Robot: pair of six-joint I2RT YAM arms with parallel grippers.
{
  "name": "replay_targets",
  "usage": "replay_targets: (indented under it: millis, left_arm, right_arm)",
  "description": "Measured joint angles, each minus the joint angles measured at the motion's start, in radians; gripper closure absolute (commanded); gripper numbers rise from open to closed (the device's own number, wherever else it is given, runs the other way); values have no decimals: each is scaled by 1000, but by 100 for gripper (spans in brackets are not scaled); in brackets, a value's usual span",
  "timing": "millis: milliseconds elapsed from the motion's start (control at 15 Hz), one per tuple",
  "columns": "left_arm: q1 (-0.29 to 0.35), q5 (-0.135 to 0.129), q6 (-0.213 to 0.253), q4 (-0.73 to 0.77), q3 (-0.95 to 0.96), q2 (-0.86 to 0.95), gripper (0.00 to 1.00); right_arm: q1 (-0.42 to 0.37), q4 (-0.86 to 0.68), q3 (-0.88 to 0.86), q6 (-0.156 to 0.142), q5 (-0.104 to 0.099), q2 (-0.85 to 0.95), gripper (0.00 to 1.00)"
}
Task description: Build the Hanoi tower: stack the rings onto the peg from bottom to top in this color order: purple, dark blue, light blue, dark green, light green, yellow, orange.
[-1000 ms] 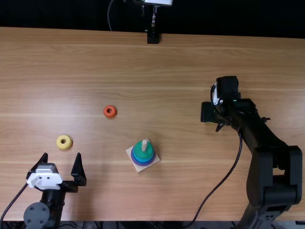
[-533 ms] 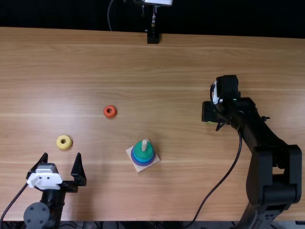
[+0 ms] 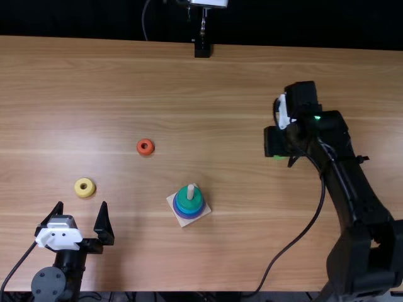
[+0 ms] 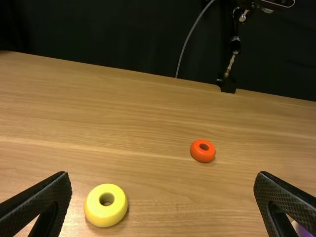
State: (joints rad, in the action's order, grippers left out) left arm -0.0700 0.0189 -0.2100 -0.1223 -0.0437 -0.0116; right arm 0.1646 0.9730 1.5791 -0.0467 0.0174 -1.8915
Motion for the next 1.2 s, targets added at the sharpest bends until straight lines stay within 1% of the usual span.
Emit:
replay_targets:
  millis: [133, 267, 467, 667, 733, 1000, 1067, 1200]
  left_arm:
    - [0, 0, 0, 0, 0, 0, 0]
    - [0, 0, 0, 0, 0, 0, 0]
    - [0, 0, 0, 1, 0, 0, 0]
    - [0, 0, 0, 0, 0, 0, 0]
    - [0, 0, 0, 0, 0, 0, 0]
    - [0, 0, 0, 1, 0, 0, 0]
    - [0, 0, 0, 1, 0, 0, 0]
    - [0, 0, 0, 0, 0, 0, 0]
  right_arm:
    - [89, 106, 42, 30, 7, 47, 100]
    - [172, 119, 59, 46, 13, 120, 100]
    - [276, 128, 71, 48, 16, 202, 100]
    - [397, 141, 89, 47, 18, 219, 100]
    - [428, 142, 105, 43, 19, 219, 100]
    - [522, 143, 122, 6, 20, 219, 100]
    - [549, 143, 124, -12, 21, 219, 100]
    - [577, 142, 124, -33, 24, 219, 100]
